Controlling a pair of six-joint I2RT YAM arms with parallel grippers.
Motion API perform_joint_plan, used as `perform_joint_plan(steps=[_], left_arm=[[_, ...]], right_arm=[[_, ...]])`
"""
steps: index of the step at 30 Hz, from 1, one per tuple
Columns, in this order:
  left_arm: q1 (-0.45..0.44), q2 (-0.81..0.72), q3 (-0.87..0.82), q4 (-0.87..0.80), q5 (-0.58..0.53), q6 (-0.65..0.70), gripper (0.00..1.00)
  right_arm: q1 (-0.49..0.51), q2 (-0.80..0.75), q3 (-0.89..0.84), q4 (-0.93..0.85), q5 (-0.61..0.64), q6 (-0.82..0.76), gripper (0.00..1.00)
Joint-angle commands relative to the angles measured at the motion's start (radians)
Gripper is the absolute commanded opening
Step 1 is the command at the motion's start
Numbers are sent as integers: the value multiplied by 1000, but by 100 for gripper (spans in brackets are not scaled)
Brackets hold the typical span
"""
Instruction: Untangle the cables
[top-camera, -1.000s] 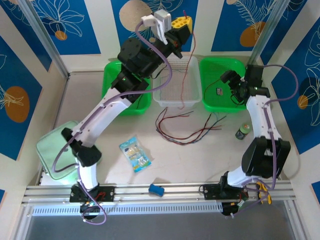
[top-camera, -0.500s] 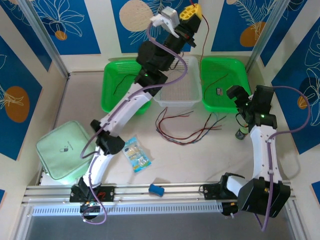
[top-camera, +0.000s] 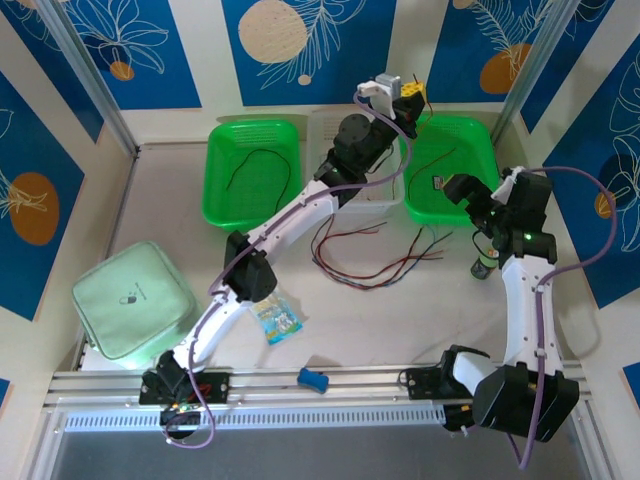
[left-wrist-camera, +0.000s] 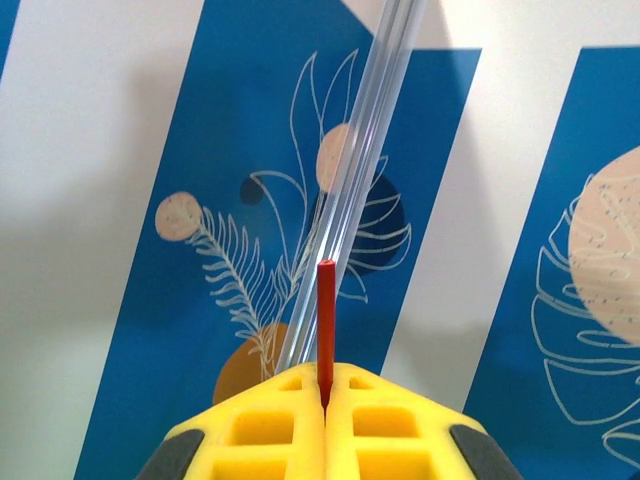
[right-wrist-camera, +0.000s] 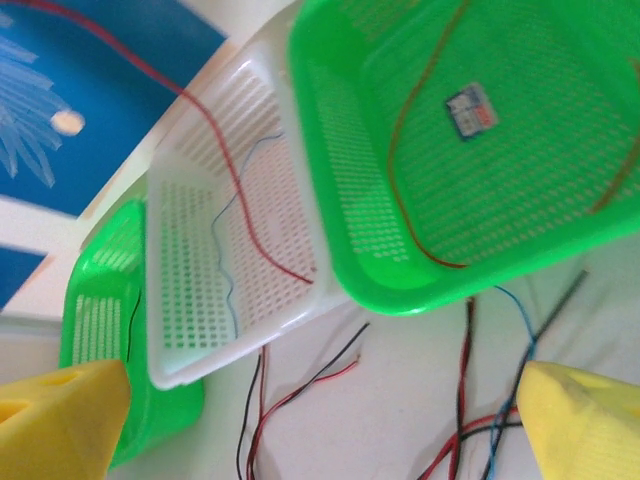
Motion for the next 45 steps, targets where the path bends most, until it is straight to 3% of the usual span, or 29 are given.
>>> perform_joint_plan(steps=[1, 6, 9, 15, 22, 32, 36, 40, 45], left_arm=[[-12, -87, 27, 64, 5, 10, 0], [-19, -124, 4, 67, 19, 6, 0], [-28, -134, -1, 67, 23, 14, 0], [-38, -147, 0, 62, 29, 15, 0], [-47, -151, -2, 71, 25, 17, 0], [-51, -195, -67, 94, 46, 21, 0], [-52, -194, -80, 89, 48, 19, 0], [-55, -190, -88, 93, 49, 16, 0], [-59, -190, -87, 92, 52, 13, 0]], right_arm=[[50, 69, -1, 109, -161, -101, 99], [58, 247, 41, 283, -362, 64, 98], [95, 364, 154, 249, -427, 93, 97], [189, 469, 241, 283, -409, 159, 92], [226, 596, 363, 368, -367, 267, 80], [140, 651, 570, 286, -221, 316, 83], [83, 615, 546, 304, -170, 321, 84], [41, 607, 526, 279, -251, 306, 87], [33, 613, 471, 259, -207, 246, 91]])
